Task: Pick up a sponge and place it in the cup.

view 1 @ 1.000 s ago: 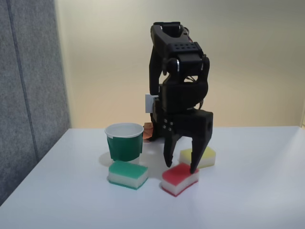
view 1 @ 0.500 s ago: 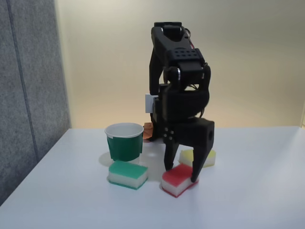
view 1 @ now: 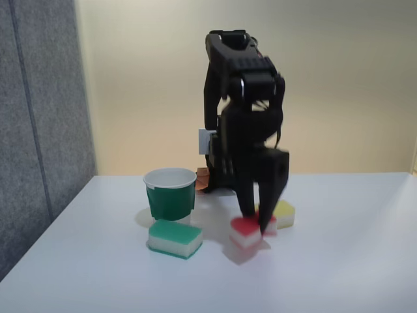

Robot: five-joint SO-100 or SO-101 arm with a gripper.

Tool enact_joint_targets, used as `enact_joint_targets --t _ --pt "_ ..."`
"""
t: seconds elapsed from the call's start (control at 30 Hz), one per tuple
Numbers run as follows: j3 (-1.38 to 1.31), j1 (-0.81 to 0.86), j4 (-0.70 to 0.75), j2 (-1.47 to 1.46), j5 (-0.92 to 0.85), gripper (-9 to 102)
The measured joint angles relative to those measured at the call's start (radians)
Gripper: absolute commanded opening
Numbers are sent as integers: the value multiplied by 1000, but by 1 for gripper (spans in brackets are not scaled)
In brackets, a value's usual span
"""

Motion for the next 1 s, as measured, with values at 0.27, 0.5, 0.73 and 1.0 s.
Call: enact_joint_targets --t 0.27,0.5,0.73,1.0 --pt "14 52 155 362 60 0" --pt "-61 183 219 495 -66 0" --pt "-80 379 298 600 -249 0" --pt "20 525 362 712 -390 0"
